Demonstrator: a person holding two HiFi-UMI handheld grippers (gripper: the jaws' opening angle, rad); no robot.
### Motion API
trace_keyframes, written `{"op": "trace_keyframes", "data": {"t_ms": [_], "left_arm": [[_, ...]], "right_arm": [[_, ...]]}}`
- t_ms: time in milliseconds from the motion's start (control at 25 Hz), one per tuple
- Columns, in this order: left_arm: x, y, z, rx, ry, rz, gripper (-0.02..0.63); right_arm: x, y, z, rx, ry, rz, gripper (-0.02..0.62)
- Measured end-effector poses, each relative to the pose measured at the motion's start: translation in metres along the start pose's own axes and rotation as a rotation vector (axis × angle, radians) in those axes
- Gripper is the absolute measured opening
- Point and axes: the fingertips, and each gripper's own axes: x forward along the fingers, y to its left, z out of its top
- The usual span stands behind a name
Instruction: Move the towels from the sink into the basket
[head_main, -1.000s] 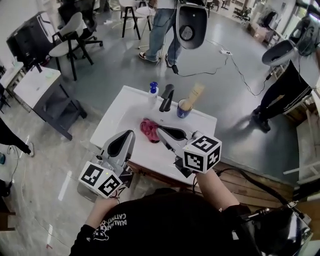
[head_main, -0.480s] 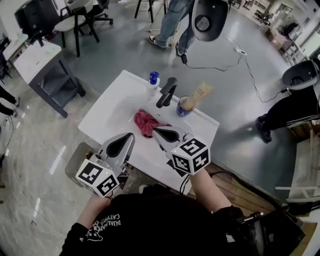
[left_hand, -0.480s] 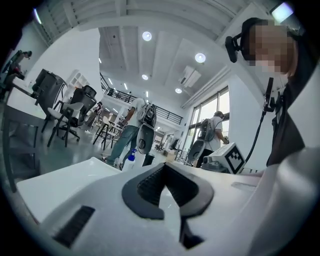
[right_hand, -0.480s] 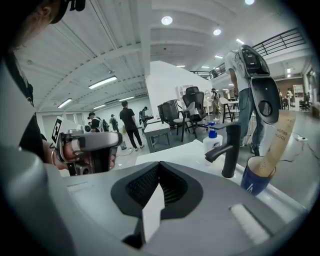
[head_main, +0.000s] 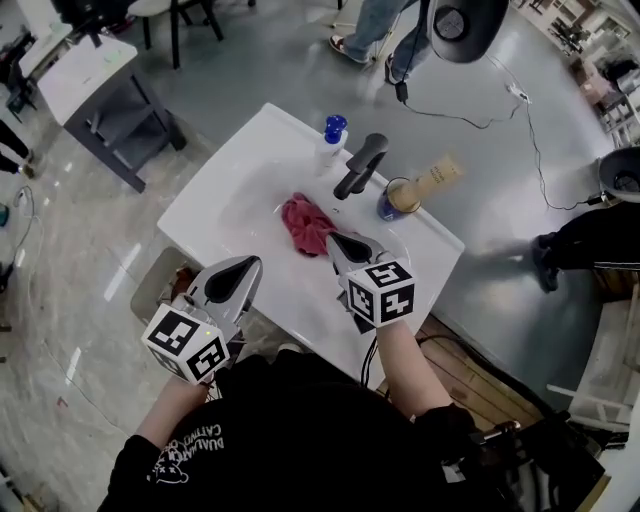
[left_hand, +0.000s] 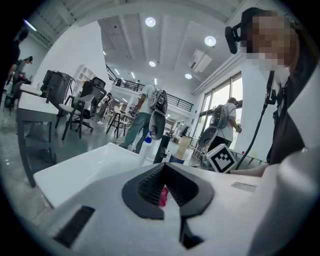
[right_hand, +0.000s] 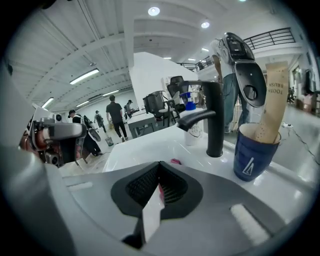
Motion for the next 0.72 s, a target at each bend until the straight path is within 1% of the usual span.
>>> {"op": "trace_keyframes", "data": {"t_ms": [160, 360, 600, 640, 720], "left_arm": [[0.000, 0.007, -0.008, -0.021, 0.023, 0.019, 0.005], [-0.004, 0.016, -0.010, -0.027, 0.044, 0.036, 0.005], [-0.011, 0.023, -0.016, -0.036, 0.052, 0.056, 0.005], [-0.012, 0.024, -0.017, -0.039, 0.053, 0.060, 0.006], [-0.016, 0.026, -0.021, -0.041, 0.058, 0.066, 0.005]], "right_arm": [[0.023, -0.017, -0.018, 0.062, 0.046, -0.015, 0.005], [0.050, -0.027, -0.035, 0.168, 0.090, -0.007, 0.005], [0.072, -0.037, -0.063, 0.197, 0.164, -0.035, 0.005], [0.074, -0.038, -0.067, 0.198, 0.174, -0.042, 0.010], [0.079, -0.040, -0.076, 0.199, 0.196, -0.050, 0.059]]}}
